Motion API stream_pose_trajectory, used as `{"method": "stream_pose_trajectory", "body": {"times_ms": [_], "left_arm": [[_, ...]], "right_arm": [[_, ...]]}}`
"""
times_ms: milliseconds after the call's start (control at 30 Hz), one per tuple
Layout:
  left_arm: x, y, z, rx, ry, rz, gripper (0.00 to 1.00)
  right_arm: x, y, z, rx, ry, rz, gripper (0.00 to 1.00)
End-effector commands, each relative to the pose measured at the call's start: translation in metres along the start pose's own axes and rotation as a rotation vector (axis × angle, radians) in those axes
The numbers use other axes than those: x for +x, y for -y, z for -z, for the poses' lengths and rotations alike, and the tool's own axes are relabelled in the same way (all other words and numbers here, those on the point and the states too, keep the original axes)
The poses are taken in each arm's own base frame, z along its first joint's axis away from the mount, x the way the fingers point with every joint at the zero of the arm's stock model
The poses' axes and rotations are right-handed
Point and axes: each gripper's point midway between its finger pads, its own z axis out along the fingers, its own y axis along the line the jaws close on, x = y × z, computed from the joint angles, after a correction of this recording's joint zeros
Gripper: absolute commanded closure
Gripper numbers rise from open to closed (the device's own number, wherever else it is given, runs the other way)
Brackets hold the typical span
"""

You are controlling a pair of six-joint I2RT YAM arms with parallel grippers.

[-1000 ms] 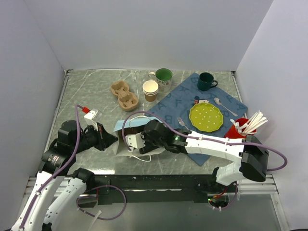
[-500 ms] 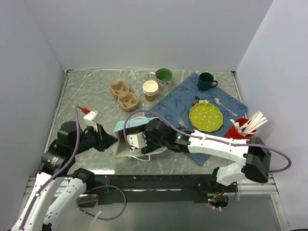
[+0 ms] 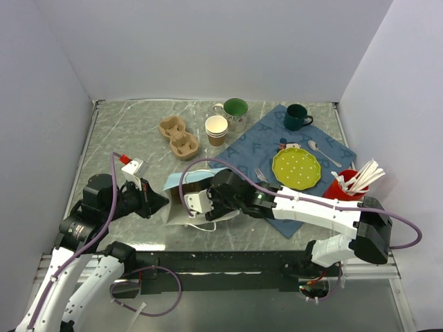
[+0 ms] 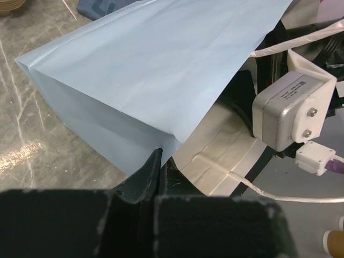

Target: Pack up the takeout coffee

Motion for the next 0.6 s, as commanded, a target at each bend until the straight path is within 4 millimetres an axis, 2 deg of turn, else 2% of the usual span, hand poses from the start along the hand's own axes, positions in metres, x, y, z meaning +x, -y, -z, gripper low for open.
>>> {"method": "stream_pose_trajectory", "body": {"times_ms": [0, 300, 567], "left_arm": [[-0.006, 0.009, 0.005, 0.037, 0.015, -0.039, 0.99], [-0.003, 0.013, 0.004, 0.066, 0.004, -0.045, 0.99], [0.0, 0.014, 0.004, 0.082, -0.007, -0.053, 0.99]], "right_arm": [[0.009, 0.012, 0.0, 0.042, -0.036, 0.012, 0.47], [0.01, 0.018, -0.016, 0.084, -0.027, 0.057, 0.47], [0.007, 0.013, -0.026, 0.072, -0.003, 0.07, 0.47]]}}
